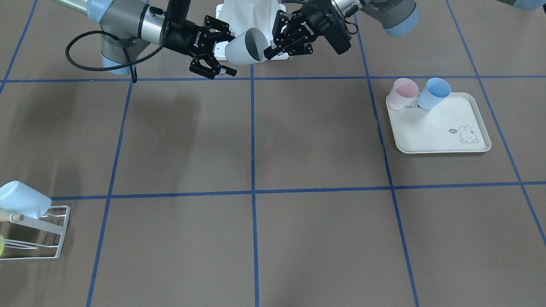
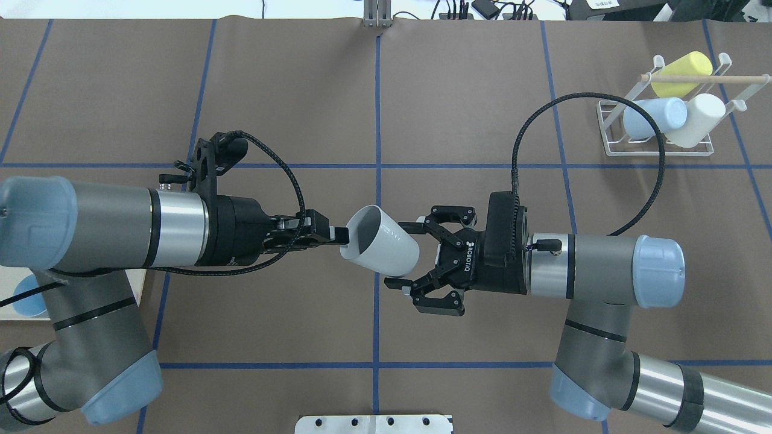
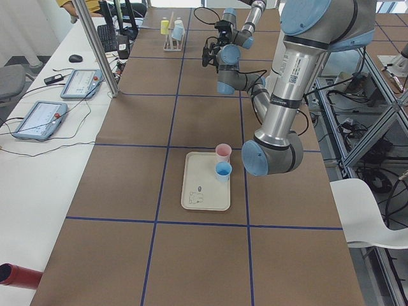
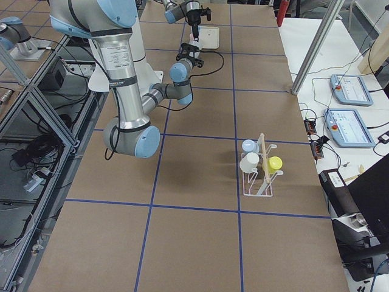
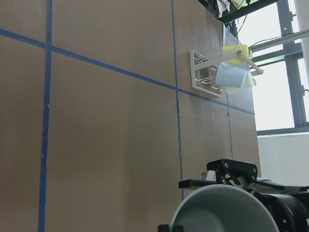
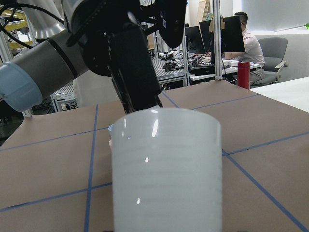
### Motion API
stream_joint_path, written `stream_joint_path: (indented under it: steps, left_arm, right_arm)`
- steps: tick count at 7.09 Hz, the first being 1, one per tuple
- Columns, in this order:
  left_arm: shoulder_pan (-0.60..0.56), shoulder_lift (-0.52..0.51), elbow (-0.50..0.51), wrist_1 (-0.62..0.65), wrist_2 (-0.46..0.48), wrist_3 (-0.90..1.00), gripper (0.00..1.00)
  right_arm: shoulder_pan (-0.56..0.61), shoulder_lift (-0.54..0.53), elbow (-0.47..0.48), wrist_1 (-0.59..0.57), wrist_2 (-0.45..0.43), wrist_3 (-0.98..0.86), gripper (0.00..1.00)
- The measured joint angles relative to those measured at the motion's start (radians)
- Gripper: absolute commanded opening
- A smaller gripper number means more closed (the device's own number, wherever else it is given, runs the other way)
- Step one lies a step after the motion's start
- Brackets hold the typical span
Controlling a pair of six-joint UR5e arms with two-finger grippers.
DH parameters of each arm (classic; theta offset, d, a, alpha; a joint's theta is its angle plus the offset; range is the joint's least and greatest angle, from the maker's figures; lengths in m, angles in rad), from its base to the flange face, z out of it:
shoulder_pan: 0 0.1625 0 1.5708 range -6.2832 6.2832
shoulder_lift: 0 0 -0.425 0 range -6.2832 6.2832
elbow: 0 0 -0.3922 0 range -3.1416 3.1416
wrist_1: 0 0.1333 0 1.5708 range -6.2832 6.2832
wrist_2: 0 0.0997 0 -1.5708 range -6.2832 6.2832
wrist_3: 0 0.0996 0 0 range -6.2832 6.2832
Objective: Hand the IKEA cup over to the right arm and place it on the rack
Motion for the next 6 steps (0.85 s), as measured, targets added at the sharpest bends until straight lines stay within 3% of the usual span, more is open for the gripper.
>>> stream_joint_path:
  steps: [3,5,6]
  left_arm:
    - [0.01,-0.001,0.009,-0.002,0.017,0.0,0.0]
    - [0.012,-0.001,0.01,-0.002,0.02,0.0,0.0]
    - [0.012,-0.001,0.01,-0.002,0.02,0.0,0.0]
  right_arm:
    - [-0.002,0.0,0.002,0.001,0.001,0.0,0.78]
    - [-0.002,0.0,0.002,0.001,0.001,0.0,0.45]
    - [-0.001,-0.001,0.002,0.002,0.002,0.0,0.38]
